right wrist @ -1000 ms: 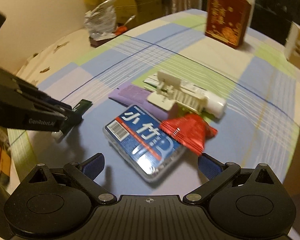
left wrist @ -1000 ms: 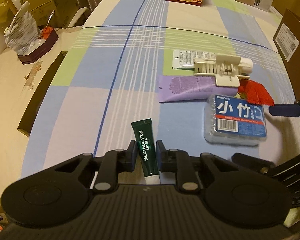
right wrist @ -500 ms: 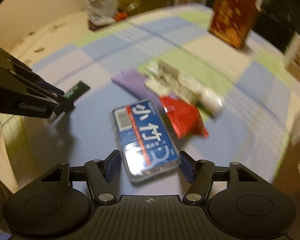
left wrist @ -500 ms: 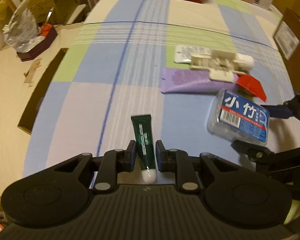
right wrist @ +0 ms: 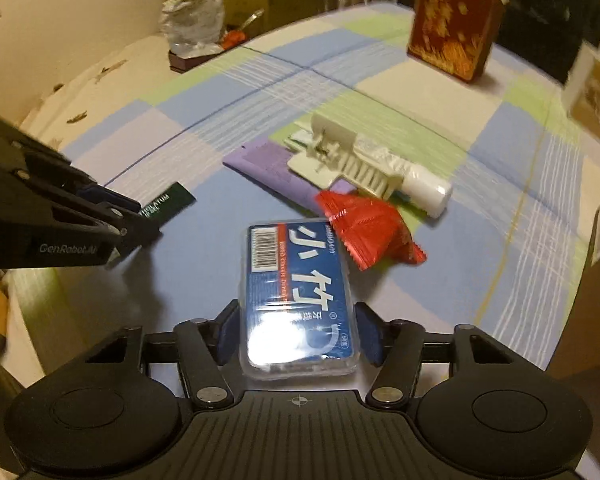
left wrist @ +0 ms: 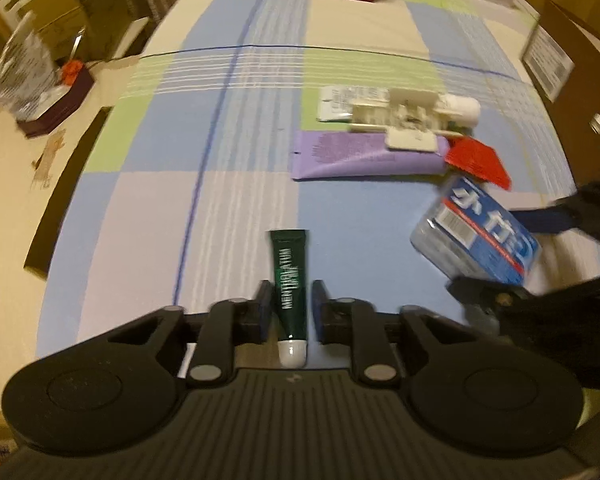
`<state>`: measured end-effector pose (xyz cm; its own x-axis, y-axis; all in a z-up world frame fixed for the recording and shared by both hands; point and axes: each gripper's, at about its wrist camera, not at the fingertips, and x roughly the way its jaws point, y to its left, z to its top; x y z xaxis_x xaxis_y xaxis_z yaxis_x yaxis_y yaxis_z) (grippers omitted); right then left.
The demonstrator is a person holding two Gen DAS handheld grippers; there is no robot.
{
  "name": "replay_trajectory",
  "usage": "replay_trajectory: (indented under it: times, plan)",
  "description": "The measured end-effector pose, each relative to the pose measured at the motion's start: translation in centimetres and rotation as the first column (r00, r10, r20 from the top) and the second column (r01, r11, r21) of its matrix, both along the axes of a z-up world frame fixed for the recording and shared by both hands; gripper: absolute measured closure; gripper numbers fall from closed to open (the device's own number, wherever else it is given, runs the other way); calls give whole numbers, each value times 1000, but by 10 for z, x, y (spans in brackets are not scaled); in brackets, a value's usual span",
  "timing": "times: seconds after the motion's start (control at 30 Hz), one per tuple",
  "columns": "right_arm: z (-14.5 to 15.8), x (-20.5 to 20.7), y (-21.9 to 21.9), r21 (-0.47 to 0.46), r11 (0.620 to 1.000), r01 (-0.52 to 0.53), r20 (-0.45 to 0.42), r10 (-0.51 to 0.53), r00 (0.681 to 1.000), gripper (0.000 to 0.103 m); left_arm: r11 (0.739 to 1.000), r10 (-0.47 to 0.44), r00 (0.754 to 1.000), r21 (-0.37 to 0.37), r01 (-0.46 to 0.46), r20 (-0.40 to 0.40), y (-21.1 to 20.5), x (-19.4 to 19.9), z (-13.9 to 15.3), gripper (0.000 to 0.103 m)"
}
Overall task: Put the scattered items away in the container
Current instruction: 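Grasp the blue floss box with the right tool, then carry the lip gel tube and floss box over the brown box with both tools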
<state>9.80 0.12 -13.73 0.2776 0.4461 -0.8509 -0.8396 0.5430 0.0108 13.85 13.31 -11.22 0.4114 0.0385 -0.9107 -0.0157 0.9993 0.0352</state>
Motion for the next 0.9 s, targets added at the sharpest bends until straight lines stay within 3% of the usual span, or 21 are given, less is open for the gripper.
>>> replay_trajectory:
  times: [0.13,0.37,0.67,0.9]
  plan:
    - [4,-3,-5,-15,1000,-6,9,6,1000,44,1000,-14,1000,2,14,4,-6,0,3,90]
    - [33,-2,-24,69,997,41,-17,-40,999,44,1000,-20,998,-4,20,67,-14,-1,29,90]
    - [76,4,-67,170,974,150,-16,-149,989,44,997,-74,986,-18,78,151,-46,1,68,90]
    - [102,5,-111,192,950,245,4,-250,968,44,987,-150,970,-34,159,193,-88,8,88,90]
